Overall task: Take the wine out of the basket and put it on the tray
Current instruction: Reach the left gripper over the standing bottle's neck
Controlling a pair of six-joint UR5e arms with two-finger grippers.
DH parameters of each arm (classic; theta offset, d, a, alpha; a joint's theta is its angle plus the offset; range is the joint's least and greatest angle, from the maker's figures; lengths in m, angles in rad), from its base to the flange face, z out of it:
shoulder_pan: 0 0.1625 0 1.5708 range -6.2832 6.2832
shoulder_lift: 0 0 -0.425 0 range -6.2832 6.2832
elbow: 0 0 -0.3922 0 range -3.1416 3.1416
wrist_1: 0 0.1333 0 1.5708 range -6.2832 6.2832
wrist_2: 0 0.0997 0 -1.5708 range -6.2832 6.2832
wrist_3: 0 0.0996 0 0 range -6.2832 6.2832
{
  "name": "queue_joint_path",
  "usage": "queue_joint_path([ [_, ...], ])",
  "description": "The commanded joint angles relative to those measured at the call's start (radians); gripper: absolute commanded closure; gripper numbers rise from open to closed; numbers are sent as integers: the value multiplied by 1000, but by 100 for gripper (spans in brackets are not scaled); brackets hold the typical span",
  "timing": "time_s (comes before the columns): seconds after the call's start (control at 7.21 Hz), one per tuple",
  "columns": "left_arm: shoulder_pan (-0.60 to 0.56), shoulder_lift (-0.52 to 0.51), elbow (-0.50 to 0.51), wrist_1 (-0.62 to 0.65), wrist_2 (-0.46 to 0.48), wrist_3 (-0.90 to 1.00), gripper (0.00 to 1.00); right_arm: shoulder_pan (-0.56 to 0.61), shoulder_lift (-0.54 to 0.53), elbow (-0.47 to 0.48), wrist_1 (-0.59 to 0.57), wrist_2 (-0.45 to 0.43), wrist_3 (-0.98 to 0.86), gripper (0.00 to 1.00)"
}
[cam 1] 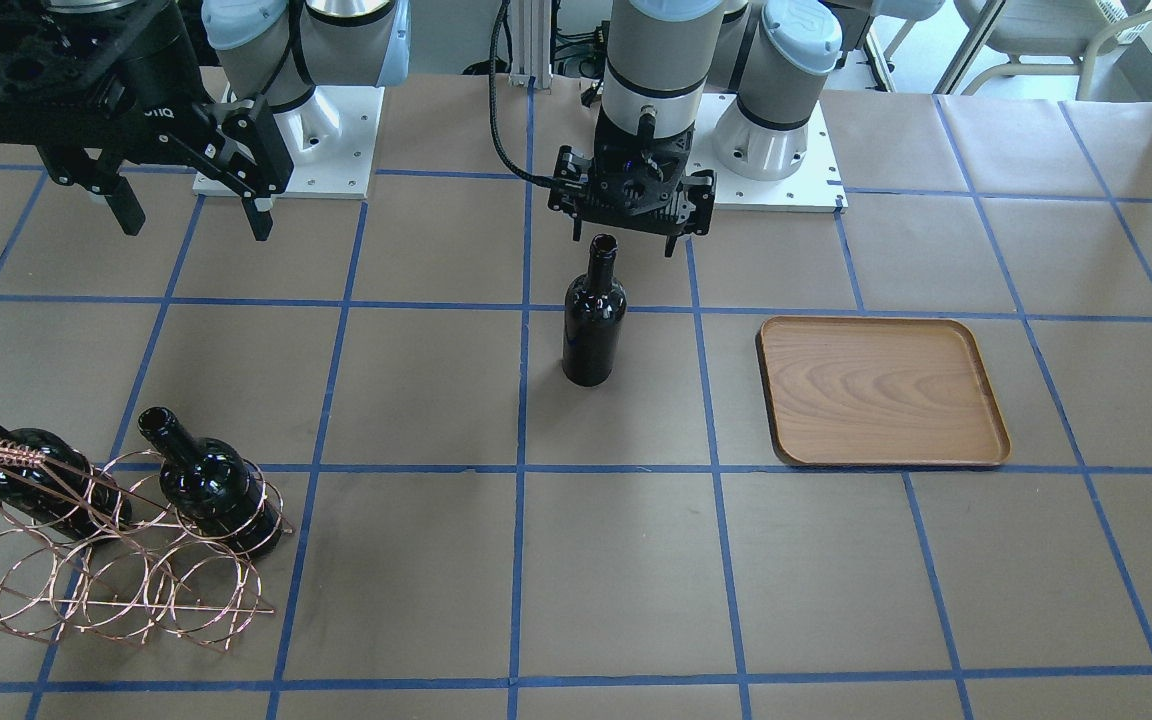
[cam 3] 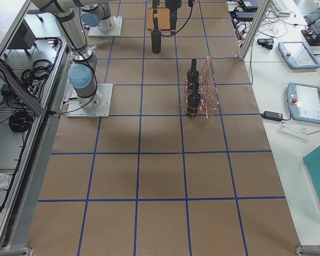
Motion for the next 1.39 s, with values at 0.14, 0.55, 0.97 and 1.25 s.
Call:
queue_joint_path([
  [0.14, -7, -45, -10, 7, -39, 1, 9, 1, -1, 46, -40, 0, 5, 0],
  [0.55, -13, -62, -39, 1, -37, 11, 18, 1, 1, 47, -41, -2, 2, 0],
  [0.97, -12, -57, -36, -7, -34, 15, 38, 1, 1, 49, -33, 0, 3, 0],
  [1.25, -10, -57, -25, -2, -39, 15, 43, 1, 1, 49, -34, 2, 3, 0],
])
